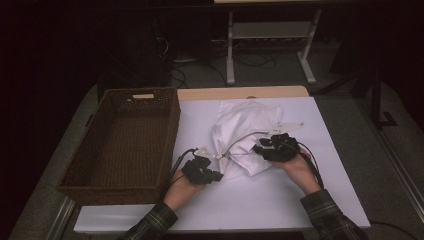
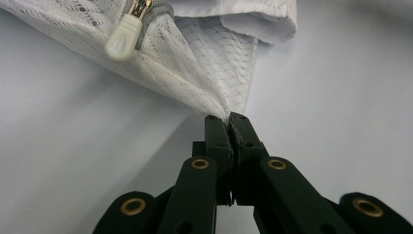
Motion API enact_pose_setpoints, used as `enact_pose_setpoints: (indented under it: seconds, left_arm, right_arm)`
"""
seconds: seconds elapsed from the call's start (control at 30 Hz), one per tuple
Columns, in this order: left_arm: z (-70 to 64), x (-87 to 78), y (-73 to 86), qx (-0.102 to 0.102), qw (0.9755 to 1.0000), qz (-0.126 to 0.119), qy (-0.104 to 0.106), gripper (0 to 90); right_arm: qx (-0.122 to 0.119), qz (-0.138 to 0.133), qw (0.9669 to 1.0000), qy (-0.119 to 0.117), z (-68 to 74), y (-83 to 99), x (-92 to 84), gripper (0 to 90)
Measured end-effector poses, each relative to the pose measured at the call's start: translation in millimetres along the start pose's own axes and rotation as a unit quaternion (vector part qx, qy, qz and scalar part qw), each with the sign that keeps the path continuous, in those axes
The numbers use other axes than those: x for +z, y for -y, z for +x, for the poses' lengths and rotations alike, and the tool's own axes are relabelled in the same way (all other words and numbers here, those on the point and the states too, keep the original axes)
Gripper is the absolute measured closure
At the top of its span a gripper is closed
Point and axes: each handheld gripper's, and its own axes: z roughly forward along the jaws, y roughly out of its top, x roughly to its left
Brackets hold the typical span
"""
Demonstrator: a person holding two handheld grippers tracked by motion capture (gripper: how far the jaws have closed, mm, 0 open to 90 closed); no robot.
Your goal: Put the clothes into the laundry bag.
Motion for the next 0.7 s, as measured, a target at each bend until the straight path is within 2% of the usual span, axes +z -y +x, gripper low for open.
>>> enact_pose_setpoints:
  seconds: [0.03, 0.13, 0.17, 0.23, 0.3, 0.4, 0.43, 0.47, 0.53, 0.7]
  left_arm:
    - [0.0, 0.0, 0.0, 0.000, 1.0000, 0.000, 0.000, 88.1]
    - [0.1, -0.1, 0.0, 0.000, 1.0000, -0.001, 0.001, 88.1]
    - [0.1, -0.1, 0.0, 0.000, 1.0000, -0.001, 0.001, 88.1]
    - [-0.1, 0.2, 0.0, -0.003, 1.0000, -0.002, 0.001, 88.1]
    - [-0.3, 0.3, 0.1, -0.005, 1.0000, -0.004, 0.001, 88.1]
    - [-0.4, -0.1, 0.0, -0.003, 1.0000, -0.002, 0.000, 88.1]
    - [-0.5, -0.2, 0.0, -0.003, 1.0000, -0.002, 0.000, 88.1]
    - [-0.5, -0.2, 0.0, -0.003, 1.0000, -0.002, 0.000, 88.1]
    - [-0.5, 0.0, 0.0, -0.004, 1.0000, -0.002, 0.001, 88.1]
    - [-0.4, 1.0, 0.3, -0.006, 1.0000, -0.002, 0.001, 88.1]
  right_arm:
    - [-0.007, -0.005, 0.9999, -0.011, 4.0, 1.4, -11.1, 50.8]
    - [-0.016, -0.004, 0.9994, -0.030, 9.4, 5.2, -22.1, 49.3]
    - [-0.016, -0.004, 0.9994, -0.030, 9.4, 5.2, -22.1, 49.3]
    - [-0.014, 0.003, 0.9985, -0.052, 15.6, 12.2, -28.2, 49.0]
    - [-0.016, 0.016, 0.9981, -0.057, 19.2, 16.7, -27.8, 48.1]
    - [-0.020, 0.027, 0.9976, -0.062, 25.7, 24.9, -24.2, 48.6]
    - [-0.027, 0.049, 0.9967, -0.058, 30.6, 32.7, -15.9, 47.4]
    - [-0.027, 0.057, 0.9964, -0.057, 31.9, 34.9, -12.1, 47.0]
    - [-0.027, 0.060, 0.9961, -0.058, 32.7, 36.2, -8.7, 46.5]
    - [-0.042, 0.073, 0.9957, -0.039, 39.8, 37.8, 3.9, 43.3]
